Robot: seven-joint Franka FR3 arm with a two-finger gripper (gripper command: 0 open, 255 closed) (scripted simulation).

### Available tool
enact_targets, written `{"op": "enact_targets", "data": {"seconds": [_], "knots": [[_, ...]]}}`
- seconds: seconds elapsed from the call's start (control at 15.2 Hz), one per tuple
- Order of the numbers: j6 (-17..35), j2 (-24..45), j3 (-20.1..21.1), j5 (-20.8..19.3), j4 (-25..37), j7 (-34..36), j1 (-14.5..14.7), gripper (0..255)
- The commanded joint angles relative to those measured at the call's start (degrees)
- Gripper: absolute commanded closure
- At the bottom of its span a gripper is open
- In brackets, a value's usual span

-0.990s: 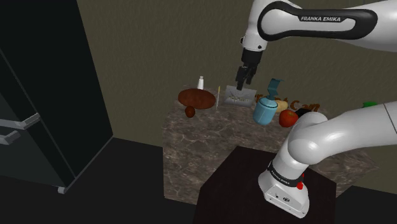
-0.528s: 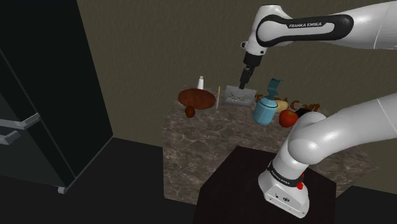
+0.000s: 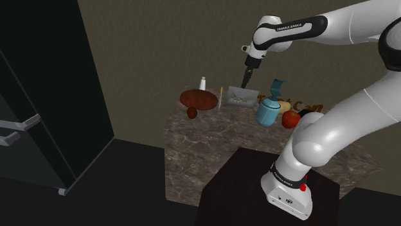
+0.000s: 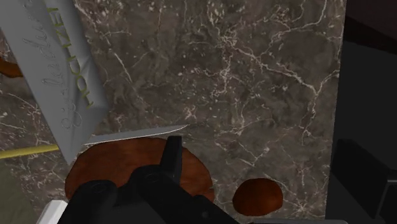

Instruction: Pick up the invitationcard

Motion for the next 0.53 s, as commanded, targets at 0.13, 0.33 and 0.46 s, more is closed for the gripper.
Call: {"op": "enact_targets", "data": {"seconds": [0.13, 0.33, 0.46], "knots": [[3.6, 10.1, -7.8, 6.2, 6.8, -13.2, 4.2, 0], [4.7, 19.0, -13.1, 14.2, 12.4, -24.4, 6.9, 0], [4.2, 25.9, -15.5, 21.2, 16.9, -32.6, 7.3, 0]]}}
